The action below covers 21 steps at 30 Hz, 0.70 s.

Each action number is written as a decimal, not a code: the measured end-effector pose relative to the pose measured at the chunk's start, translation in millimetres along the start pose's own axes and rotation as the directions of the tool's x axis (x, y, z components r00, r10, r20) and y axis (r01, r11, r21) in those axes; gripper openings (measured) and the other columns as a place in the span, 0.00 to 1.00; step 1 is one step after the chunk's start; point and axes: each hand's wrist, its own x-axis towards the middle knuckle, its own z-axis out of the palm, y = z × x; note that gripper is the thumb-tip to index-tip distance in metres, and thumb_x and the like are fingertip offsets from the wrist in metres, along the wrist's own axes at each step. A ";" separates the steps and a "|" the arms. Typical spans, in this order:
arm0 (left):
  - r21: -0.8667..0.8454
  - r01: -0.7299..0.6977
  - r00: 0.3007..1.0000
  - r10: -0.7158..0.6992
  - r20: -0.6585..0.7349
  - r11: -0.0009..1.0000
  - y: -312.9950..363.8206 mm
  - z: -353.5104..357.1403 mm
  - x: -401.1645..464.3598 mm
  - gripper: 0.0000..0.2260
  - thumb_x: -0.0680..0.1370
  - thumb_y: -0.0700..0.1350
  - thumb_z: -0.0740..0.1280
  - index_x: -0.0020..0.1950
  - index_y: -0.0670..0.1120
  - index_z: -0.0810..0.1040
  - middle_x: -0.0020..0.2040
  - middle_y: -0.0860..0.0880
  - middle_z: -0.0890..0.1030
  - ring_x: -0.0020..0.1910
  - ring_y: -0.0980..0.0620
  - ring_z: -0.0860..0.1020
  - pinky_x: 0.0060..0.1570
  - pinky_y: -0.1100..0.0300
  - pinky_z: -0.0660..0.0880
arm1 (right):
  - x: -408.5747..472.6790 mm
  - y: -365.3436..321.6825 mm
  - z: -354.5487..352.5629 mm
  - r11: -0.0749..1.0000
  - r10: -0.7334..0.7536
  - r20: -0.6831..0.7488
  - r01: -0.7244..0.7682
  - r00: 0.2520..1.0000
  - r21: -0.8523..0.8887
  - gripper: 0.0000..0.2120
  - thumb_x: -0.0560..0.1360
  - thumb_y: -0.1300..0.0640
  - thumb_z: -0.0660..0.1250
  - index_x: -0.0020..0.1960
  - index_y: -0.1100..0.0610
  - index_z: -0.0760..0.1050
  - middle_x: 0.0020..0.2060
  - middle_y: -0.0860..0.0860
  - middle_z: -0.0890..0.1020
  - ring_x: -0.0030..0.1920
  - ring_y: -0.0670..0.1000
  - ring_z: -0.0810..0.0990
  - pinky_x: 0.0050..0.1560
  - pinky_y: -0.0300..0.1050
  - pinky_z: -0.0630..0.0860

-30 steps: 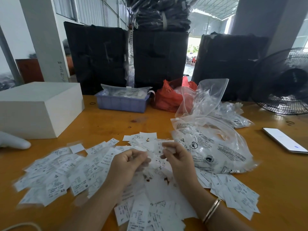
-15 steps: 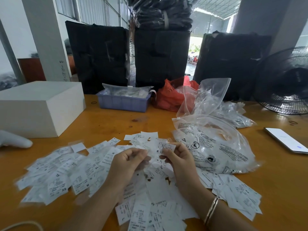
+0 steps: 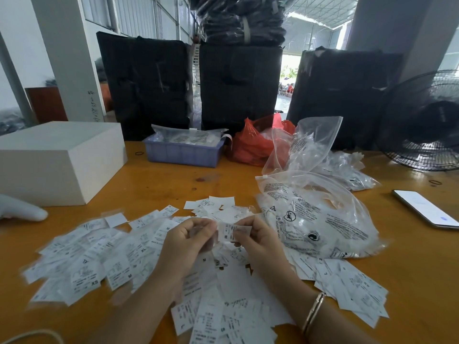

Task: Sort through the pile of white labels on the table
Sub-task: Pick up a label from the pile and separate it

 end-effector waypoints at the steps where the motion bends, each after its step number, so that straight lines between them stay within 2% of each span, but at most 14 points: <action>1: 0.005 -0.005 1.000 0.005 0.011 1.000 0.5 -0.3 -0.1 0.08 0.71 0.51 0.71 0.45 0.50 0.81 0.36 0.52 0.85 0.34 0.58 0.82 0.31 0.72 0.74 | -0.4 -0.5 0.4 0.999 -0.011 0.012 0.011 1.000 -0.049 0.09 0.76 0.65 0.64 0.43 0.52 0.75 0.32 0.42 0.80 0.37 0.45 0.79 0.40 0.42 0.76; 4: 0.023 -0.003 0.998 0.001 0.069 1.000 1.6 -0.2 -0.1 0.04 0.72 0.47 0.72 0.45 0.49 0.81 0.36 0.51 0.85 0.33 0.57 0.82 0.31 0.71 0.75 | -0.9 -2.0 2.6 0.989 -0.023 0.021 0.026 1.000 -0.144 0.12 0.77 0.65 0.62 0.44 0.48 0.74 0.30 0.42 0.77 0.33 0.44 0.75 0.37 0.46 0.73; 7: 0.096 -0.007 0.992 -0.005 0.123 0.995 1.6 -1.2 1.4 0.03 0.72 0.44 0.73 0.44 0.50 0.81 0.37 0.54 0.85 0.35 0.58 0.83 0.31 0.71 0.74 | -2.2 -1.4 2.6 0.989 -0.035 -0.009 0.033 0.999 -0.142 0.14 0.78 0.65 0.61 0.49 0.45 0.74 0.24 0.41 0.71 0.28 0.45 0.68 0.30 0.42 0.66; 10: 0.136 -0.020 0.990 0.000 0.142 0.991 1.6 -2.4 2.1 0.05 0.72 0.42 0.73 0.45 0.51 0.81 0.38 0.56 0.85 0.36 0.58 0.83 0.32 0.71 0.75 | -2.7 -1.5 0.4 0.993 -0.055 -0.027 0.052 0.998 -0.106 0.15 0.78 0.66 0.61 0.53 0.45 0.72 0.23 0.41 0.68 0.26 0.42 0.64 0.27 0.38 0.63; 13: 0.060 -0.048 0.995 0.042 0.095 0.997 1.7 -2.8 0.8 0.05 0.73 0.41 0.72 0.46 0.49 0.81 0.38 0.54 0.85 0.37 0.55 0.83 0.34 0.70 0.76 | -4.5 -3.5 1.4 0.992 -0.077 0.003 0.077 0.997 -0.095 0.16 0.77 0.67 0.60 0.51 0.46 0.73 0.25 0.42 0.70 0.26 0.43 0.65 0.27 0.38 0.63; 17: -0.064 -0.034 0.998 0.036 0.042 0.997 2.9 -5.1 0.6 0.06 0.73 0.43 0.71 0.49 0.48 0.80 0.40 0.50 0.85 0.39 0.55 0.84 0.35 0.70 0.77 | -6.2 -3.9 0.2 0.992 -0.101 -0.002 0.100 0.995 -0.077 0.17 0.77 0.67 0.60 0.48 0.44 0.74 0.30 0.43 0.72 0.31 0.48 0.69 0.33 0.46 0.67; 21: -0.018 -0.030 0.997 0.031 0.076 0.999 3.9 -2.8 0.0 0.07 0.73 0.43 0.71 0.50 0.48 0.80 0.39 0.50 0.85 0.38 0.56 0.83 0.34 0.70 0.76 | -7.1 -4.6 0.4 0.990 -0.117 0.023 0.118 0.993 -0.074 0.18 0.76 0.66 0.60 0.47 0.41 0.74 0.32 0.43 0.73 0.33 0.47 0.70 0.33 0.43 0.68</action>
